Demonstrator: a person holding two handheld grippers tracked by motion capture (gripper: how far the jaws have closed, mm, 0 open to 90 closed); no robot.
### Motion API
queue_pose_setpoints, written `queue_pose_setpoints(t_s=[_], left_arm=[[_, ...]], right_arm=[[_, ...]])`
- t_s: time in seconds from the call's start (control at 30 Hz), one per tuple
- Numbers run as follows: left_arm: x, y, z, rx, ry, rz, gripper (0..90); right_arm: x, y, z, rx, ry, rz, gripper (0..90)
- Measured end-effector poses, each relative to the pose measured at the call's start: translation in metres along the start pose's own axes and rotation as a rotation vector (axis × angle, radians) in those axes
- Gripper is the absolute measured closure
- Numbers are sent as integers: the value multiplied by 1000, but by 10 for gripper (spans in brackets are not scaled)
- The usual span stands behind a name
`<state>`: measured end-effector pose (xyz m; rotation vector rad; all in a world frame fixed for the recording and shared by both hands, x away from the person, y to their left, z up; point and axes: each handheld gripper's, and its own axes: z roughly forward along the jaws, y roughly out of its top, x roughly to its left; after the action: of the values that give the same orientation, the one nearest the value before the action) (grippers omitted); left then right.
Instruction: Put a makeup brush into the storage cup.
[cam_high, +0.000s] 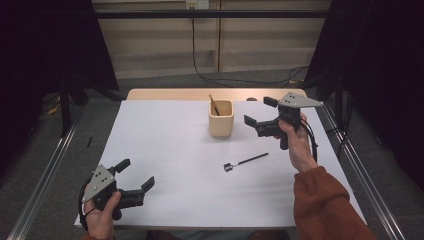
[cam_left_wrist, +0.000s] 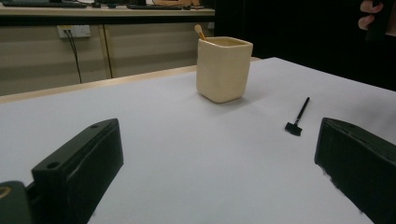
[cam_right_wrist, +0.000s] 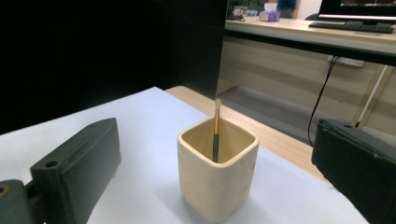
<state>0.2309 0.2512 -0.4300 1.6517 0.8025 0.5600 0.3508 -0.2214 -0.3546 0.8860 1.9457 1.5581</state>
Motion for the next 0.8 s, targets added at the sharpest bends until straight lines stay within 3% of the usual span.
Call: queue_pose_setpoints(t_s=[0.3, 0.8], left_arm=[[0, 0, 0, 2, 2, -1, 11], [0, 0, 1, 6, 6, -3, 11]], right_arm=[[-4, -1, 1, 68, 24, 14, 2], [-10, -3, 5, 267, 78, 24, 28]])
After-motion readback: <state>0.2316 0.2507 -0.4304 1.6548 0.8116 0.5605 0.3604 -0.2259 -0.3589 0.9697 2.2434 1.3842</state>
